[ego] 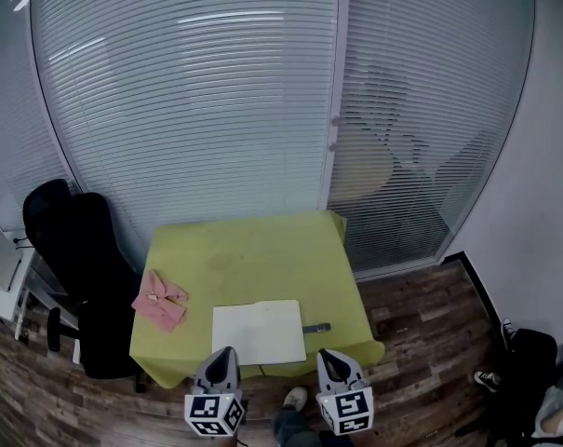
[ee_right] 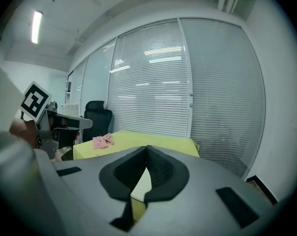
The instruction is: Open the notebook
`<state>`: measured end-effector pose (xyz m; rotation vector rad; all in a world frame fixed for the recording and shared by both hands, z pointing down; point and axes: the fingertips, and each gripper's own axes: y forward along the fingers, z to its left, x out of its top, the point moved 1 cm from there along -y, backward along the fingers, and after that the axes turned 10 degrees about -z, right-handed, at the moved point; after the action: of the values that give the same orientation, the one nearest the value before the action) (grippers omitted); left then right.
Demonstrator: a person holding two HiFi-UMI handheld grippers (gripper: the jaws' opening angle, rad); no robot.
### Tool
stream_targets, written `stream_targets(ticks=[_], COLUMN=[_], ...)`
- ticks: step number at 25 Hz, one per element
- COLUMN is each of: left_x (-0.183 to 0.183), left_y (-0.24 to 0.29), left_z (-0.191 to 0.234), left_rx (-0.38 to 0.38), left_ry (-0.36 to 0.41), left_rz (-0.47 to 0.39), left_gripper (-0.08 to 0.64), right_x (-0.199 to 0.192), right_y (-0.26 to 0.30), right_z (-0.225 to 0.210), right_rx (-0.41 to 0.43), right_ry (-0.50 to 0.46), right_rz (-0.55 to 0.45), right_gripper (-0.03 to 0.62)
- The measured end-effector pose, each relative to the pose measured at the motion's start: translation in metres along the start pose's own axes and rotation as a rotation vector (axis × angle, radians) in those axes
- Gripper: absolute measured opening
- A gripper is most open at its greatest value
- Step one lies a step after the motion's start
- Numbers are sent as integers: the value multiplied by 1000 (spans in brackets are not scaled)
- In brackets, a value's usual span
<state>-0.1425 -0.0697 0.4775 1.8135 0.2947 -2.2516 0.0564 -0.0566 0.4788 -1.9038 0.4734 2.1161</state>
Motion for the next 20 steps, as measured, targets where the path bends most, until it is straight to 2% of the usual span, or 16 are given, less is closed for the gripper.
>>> stream_targets(ticks=[20], left_x=[-6], left_y=[3], left_z=[11], left_rx=[25], left_ry=[-18], left_rz=[10], left_gripper=[25], right_x=[0], right_y=[2], right_z=[-1], right_rx=[4], right_ry=[-8], right_rz=[12], right_gripper=[12])
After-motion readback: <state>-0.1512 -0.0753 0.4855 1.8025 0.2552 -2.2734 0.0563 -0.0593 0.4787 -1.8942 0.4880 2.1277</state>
